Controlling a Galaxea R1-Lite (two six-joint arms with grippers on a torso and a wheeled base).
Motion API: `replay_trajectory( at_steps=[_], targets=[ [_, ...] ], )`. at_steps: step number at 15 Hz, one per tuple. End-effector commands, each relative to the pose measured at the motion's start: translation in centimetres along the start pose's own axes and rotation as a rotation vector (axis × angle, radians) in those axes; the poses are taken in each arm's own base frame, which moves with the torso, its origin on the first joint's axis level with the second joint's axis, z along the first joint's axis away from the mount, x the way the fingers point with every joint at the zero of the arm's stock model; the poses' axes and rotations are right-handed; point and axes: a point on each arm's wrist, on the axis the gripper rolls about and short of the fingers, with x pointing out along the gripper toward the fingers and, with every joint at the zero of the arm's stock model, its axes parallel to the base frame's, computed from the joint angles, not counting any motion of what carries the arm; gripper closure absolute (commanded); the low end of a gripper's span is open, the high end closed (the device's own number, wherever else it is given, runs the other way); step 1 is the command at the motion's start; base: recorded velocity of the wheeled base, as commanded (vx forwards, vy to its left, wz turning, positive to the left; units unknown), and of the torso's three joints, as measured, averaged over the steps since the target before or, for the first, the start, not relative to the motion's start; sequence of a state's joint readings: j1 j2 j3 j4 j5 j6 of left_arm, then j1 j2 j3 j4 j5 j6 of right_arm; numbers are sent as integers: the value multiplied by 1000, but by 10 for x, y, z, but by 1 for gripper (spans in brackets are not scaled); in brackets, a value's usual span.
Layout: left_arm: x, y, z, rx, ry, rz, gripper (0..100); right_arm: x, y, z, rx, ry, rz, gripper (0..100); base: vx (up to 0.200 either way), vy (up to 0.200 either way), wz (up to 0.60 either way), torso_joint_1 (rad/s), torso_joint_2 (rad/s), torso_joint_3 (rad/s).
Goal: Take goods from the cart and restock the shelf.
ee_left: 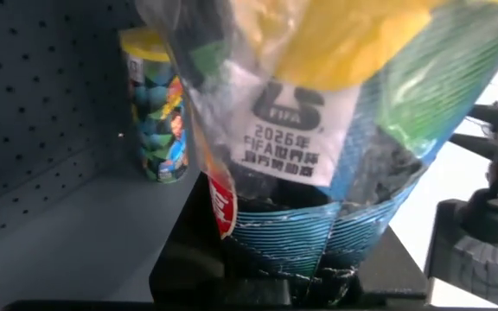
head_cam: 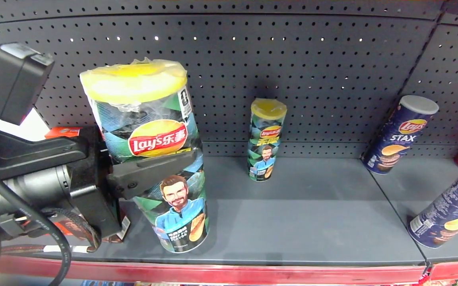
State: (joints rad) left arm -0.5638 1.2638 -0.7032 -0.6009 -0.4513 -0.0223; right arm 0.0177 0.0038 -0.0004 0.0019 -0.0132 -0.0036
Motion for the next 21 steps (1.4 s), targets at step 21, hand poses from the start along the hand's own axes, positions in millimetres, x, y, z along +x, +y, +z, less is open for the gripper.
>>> replay_trajectory(
  at_steps=[21],
  targets=[
    [-4, 11, -9, -49, 2, 52, 100, 195, 111, 171, -179, 210, 678, 0, 0, 0, 0, 0, 0, 0]
  ],
)
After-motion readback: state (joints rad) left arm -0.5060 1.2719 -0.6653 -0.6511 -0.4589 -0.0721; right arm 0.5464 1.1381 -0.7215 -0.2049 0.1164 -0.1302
